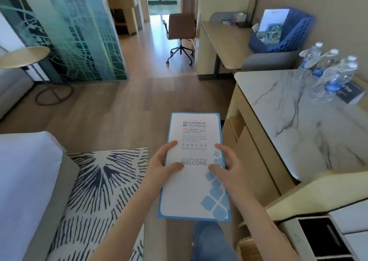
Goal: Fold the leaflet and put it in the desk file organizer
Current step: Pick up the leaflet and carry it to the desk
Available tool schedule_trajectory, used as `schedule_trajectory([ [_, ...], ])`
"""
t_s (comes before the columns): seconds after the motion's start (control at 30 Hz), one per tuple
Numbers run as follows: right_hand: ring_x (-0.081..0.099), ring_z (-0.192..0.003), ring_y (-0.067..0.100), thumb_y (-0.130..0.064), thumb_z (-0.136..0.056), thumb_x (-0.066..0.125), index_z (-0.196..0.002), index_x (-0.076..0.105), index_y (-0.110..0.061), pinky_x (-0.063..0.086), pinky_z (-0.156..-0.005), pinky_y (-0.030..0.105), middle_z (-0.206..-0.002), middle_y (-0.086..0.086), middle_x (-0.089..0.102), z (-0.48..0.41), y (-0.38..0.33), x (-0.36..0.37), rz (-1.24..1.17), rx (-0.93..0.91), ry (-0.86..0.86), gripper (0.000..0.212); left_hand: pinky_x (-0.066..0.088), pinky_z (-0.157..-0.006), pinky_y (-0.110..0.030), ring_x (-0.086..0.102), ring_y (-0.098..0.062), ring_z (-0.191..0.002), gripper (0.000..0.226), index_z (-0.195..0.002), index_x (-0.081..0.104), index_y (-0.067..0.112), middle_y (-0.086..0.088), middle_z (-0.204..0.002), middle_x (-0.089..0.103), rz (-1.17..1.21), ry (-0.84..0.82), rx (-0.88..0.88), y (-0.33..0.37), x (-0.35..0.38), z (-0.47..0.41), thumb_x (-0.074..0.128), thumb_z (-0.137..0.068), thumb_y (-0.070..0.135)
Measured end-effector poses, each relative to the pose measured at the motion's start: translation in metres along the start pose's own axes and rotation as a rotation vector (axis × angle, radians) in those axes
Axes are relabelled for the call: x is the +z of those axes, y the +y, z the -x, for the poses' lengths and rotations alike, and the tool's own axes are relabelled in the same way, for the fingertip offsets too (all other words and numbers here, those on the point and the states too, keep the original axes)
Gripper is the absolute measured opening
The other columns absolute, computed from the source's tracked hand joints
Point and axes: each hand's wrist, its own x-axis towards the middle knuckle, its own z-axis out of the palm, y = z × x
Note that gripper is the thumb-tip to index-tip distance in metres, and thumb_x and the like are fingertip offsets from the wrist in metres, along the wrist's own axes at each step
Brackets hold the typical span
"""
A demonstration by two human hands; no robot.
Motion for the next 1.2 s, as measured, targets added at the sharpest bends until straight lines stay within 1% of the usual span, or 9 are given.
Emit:
schedule_trajectory([
  [0.2, 0.074, -0.085, 0.02, 0.005, -0.082, 0.067, -0.12, 0.059, -0.032, 0.063, -0.073, 0.041, -0.095, -0.01, 0.077, -0.182, -0.015, 0.008, 0.034, -0.013, 0.044, 0.053, 0.058, -0.067, -0.029, 0.073, -0.015, -0.089, 0.06, -0.113, 0.067, 0.043, 0.01, -0.104, 0.075, -0.005, -0.001, 0.003, 0.015, 0.007, -0.181, 0.074, -0.068, 0.003],
  [0.3, 0.074, -0.086, 0.02, -0.001, -0.083, 0.069, -0.121, 0.057, -0.035, 0.062, -0.076, 0.045, -0.098, -0.006, 0.076, -0.275, -0.034, 0.01, 0.052, -0.008, 0.02, 0.052, 0.058, -0.066, -0.028, 0.073, -0.013, -0.086, 0.06, -0.111, 0.067, 0.045, 0.012, -0.102, 0.075, -0.025, 0.023, 0.013, 0.038, 0.013, -0.27, 0.074, -0.066, 0.006],
  [0.37, 0.074, -0.087, 0.019, -0.004, -0.084, 0.069, -0.12, 0.055, -0.038, 0.062, -0.076, 0.044, -0.099, -0.007, 0.076, -0.331, -0.051, 0.011, 0.061, -0.001, -0.001, 0.051, 0.058, -0.068, -0.029, 0.073, -0.015, -0.089, 0.061, -0.112, 0.066, 0.046, 0.01, -0.105, 0.075, -0.036, 0.024, 0.022, 0.055, 0.015, -0.325, 0.074, -0.066, 0.008],
  [0.5, 0.075, -0.087, 0.016, -0.005, -0.085, 0.07, -0.118, 0.053, -0.04, 0.062, -0.068, 0.03, -0.094, -0.014, 0.075, -0.433, -0.083, 0.019, 0.048, 0.021, -0.052, 0.05, 0.058, -0.071, -0.031, 0.072, -0.018, -0.094, 0.062, -0.116, 0.064, 0.046, 0.007, -0.11, 0.074, -0.03, 0.034, 0.023, 0.082, 0.013, -0.422, 0.077, -0.065, 0.013],
  [0.73, 0.073, -0.088, 0.016, -0.002, -0.086, 0.069, -0.12, 0.053, -0.035, 0.06, -0.064, 0.024, -0.089, -0.023, 0.073, -0.603, -0.096, 0.053, 0.053, 0.021, -0.038, 0.05, 0.059, -0.068, -0.031, 0.073, -0.018, -0.09, 0.06, -0.112, 0.066, 0.045, 0.005, -0.109, 0.074, -0.016, 0.024, 0.022, 0.1, -0.005, -0.596, 0.076, -0.066, 0.008],
  [0.87, 0.075, -0.085, 0.02, 0.0, -0.085, 0.068, -0.118, 0.054, -0.032, 0.06, -0.063, 0.025, -0.094, -0.009, 0.075, -0.702, -0.106, 0.077, 0.018, -0.005, 0.046, 0.049, 0.059, -0.068, -0.031, 0.072, -0.019, -0.089, 0.06, -0.112, 0.067, 0.043, 0.0, -0.112, 0.073, -0.032, -0.046, 0.039, 0.12, -0.021, -0.712, 0.075, -0.065, 0.007],
  [1.07, 0.074, -0.088, 0.026, 0.008, -0.082, 0.067, -0.113, 0.057, -0.034, 0.062, -0.072, 0.039, -0.099, -0.002, 0.075, -0.832, -0.147, 0.096, -0.043, -0.04, 0.256, 0.053, 0.058, -0.084, -0.047, 0.07, -0.029, -0.097, 0.06, -0.111, 0.068, 0.043, -0.008, -0.119, 0.07, -0.067, -0.226, 0.012, 0.173, -0.017, -0.882, 0.076, -0.064, 0.007],
  [1.13, 0.074, -0.088, 0.024, 0.007, -0.083, 0.068, -0.114, 0.056, -0.034, 0.063, -0.073, 0.039, -0.103, 0.002, 0.074, -0.866, -0.159, 0.092, -0.053, -0.049, 0.321, 0.053, 0.057, -0.086, -0.049, 0.069, -0.033, -0.101, 0.061, -0.112, 0.068, 0.042, -0.009, -0.119, 0.07, -0.085, -0.306, -0.014, 0.187, -0.005, -0.933, 0.076, -0.063, 0.007],
  [1.2, 0.074, -0.085, 0.02, 0.007, -0.083, 0.068, -0.116, 0.056, -0.032, 0.062, -0.067, 0.032, -0.104, 0.005, 0.073, -0.897, -0.167, 0.085, -0.079, -0.04, 0.399, 0.053, 0.058, -0.083, -0.045, 0.07, -0.031, -0.098, 0.062, -0.113, 0.067, 0.041, -0.009, -0.118, 0.071, -0.103, -0.383, -0.033, 0.196, 0.013, -0.978, 0.076, -0.063, 0.006],
])
